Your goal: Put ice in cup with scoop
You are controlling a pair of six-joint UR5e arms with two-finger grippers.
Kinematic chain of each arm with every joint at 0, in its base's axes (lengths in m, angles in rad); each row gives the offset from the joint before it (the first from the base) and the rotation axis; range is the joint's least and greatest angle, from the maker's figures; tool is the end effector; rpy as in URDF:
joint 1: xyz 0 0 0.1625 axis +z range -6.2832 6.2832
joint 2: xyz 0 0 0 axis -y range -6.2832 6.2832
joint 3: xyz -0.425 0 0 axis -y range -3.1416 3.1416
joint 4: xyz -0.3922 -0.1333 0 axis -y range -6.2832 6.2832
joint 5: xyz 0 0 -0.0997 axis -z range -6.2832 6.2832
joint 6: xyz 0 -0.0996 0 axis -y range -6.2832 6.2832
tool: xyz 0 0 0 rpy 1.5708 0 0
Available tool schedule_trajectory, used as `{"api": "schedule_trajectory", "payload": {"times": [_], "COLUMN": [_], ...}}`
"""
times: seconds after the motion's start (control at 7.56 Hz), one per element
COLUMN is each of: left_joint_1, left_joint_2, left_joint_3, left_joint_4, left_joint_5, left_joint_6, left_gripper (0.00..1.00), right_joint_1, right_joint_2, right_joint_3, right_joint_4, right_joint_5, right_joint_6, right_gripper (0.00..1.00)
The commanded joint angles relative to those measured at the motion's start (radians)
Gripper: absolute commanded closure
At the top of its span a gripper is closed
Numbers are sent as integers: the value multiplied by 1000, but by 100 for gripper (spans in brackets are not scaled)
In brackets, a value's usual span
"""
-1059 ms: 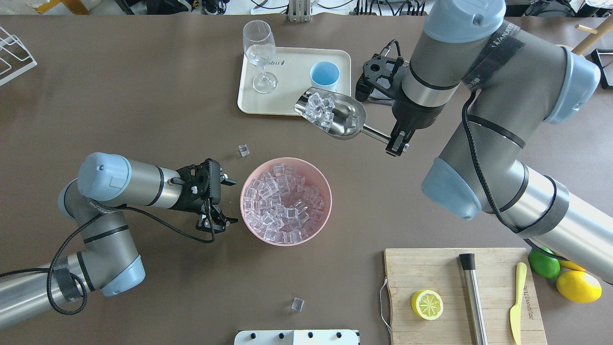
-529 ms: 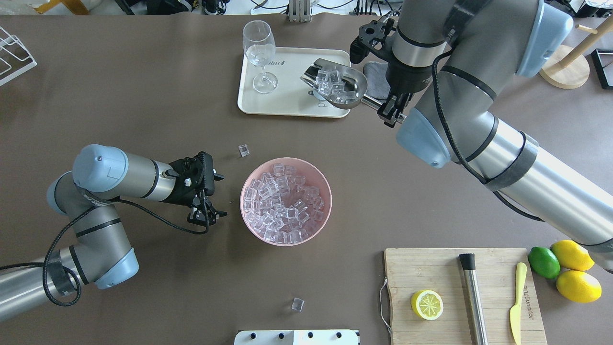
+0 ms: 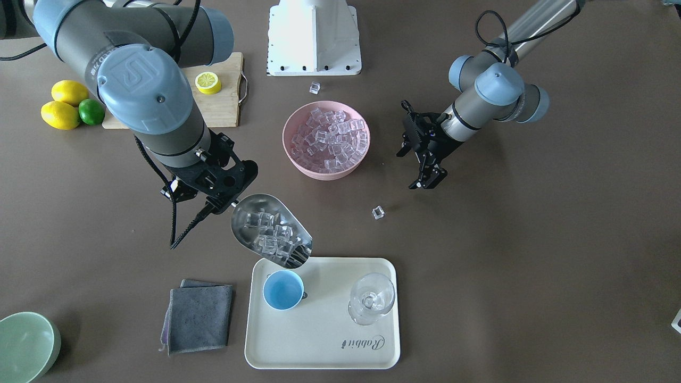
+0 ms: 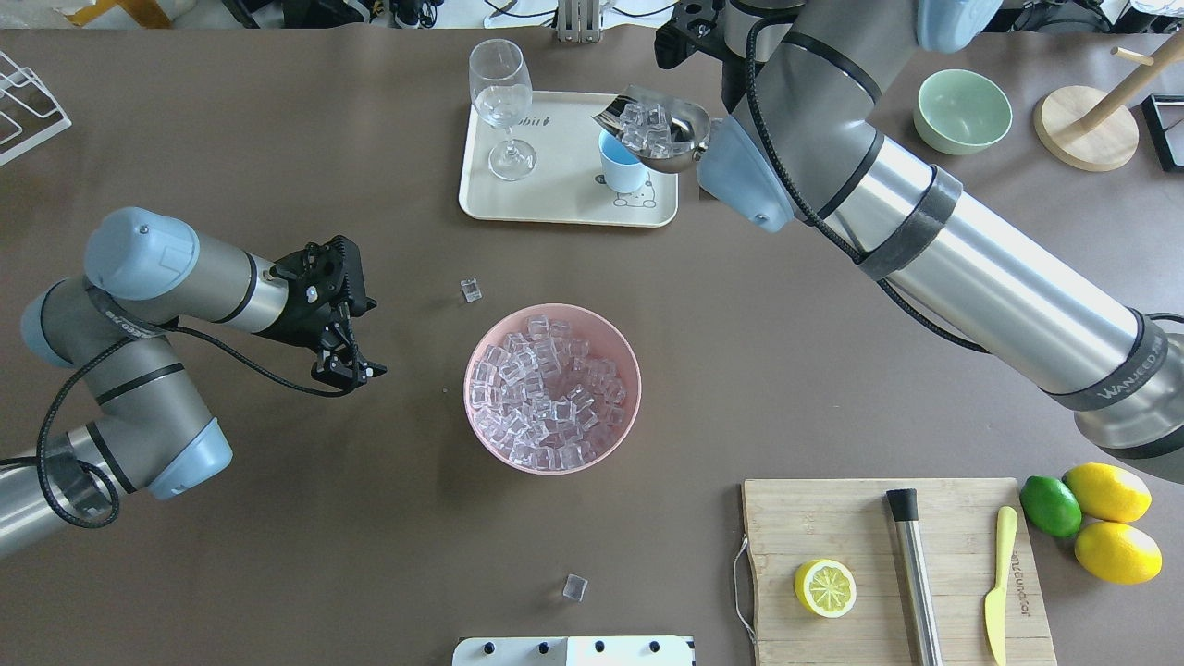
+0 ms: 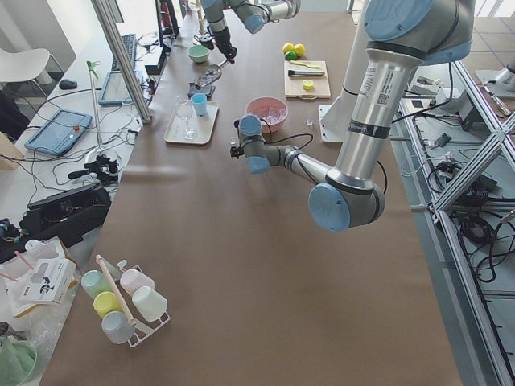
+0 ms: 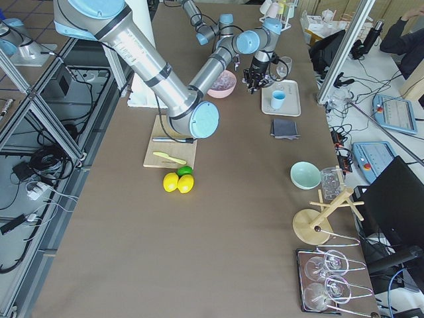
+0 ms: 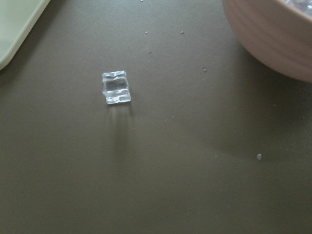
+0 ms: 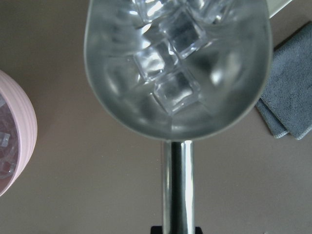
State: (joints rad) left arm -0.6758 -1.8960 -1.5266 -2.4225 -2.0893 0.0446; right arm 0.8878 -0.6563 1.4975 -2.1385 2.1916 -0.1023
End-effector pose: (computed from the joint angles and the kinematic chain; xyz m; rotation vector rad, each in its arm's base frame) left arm 0.4415 -0.4616 0.4029 0.8654 0.9282 1.1109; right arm -0.3934 -0.6030 0.1805 0.0794 -0.6876 -0.8397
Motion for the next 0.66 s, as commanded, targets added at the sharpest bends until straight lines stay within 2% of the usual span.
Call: {"api": "schedule_trajectory", "payload": {"times": [0.0,0.26,0.53], "left_joint_1": [-70,-114,-206], "left_joint_2": [27,151,199], "left_joint_3": [-29,-131,-138], "left_joint_4": [72,91,141], "left_joint_5": [-74,-86,-129], "left_joint_6": [3,32,82], "left_gripper": [1,1,1], "right_joint_1": [7,7,7], "right_joint_2": [46,120,205], "right_joint_3": [-86,-176,-264], "right_joint_4": [-93,-183,-260], "right_joint_5": [45,62,62], "right_joint_6": [108,121,121], "right_gripper": [100,100,100]}}
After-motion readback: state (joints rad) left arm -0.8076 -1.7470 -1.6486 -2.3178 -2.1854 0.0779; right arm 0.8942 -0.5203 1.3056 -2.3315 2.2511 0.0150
